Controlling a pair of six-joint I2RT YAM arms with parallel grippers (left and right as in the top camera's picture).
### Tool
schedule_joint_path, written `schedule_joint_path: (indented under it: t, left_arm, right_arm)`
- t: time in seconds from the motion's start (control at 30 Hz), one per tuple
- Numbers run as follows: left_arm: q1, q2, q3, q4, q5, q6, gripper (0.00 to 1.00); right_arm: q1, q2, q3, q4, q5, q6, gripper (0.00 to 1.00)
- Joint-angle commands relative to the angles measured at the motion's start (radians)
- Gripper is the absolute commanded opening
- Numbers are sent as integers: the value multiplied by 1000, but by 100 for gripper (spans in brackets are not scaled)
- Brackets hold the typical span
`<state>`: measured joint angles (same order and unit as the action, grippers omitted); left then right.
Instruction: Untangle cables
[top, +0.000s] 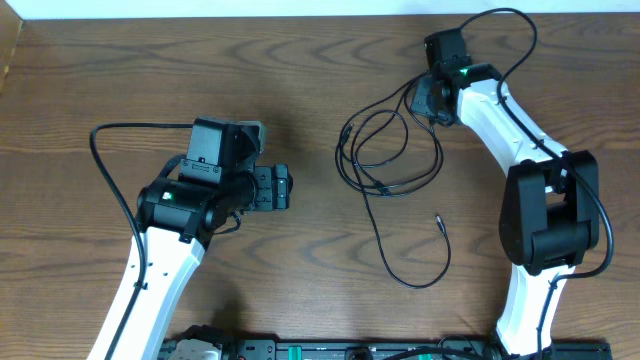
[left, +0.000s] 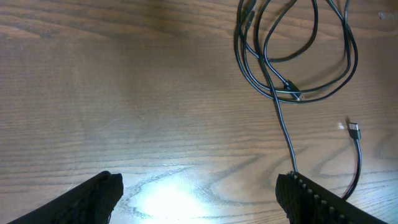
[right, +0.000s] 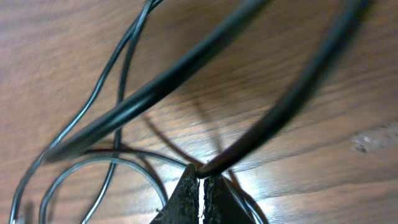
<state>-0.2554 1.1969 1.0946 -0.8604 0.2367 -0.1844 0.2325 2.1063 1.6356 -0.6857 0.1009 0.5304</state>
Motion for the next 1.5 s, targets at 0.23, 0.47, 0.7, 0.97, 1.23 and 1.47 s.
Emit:
schedule_joint_path:
  t: [0.23, 0.47, 0.7, 0.97, 1.23, 1.47]
  left_arm:
    - [2, 5, -3, -3, -10, -9, 85]
    - [2, 5, -3, 2, -10, -9, 85]
    - [2, 5, -3, 2, -10, -9, 85]
    - [2, 5, -3, 16, -10, -9, 85]
    - [2, 5, -3, 15, -10, -9, 85]
    - [2, 5, -3, 16, -10, -9, 85]
  right_arm:
    - [11, -157, 148, -118, -211, -234, 1]
    - [40, -361, 192, -132, -288, -278, 1]
    - [79, -593, 197, -9, -462, -286, 1]
    - [81, -816, 197, 215, -547, -338, 1]
    - [56, -912, 197, 196, -132, -398, 1]
    - [7, -894, 197, 60, 28, -397, 1]
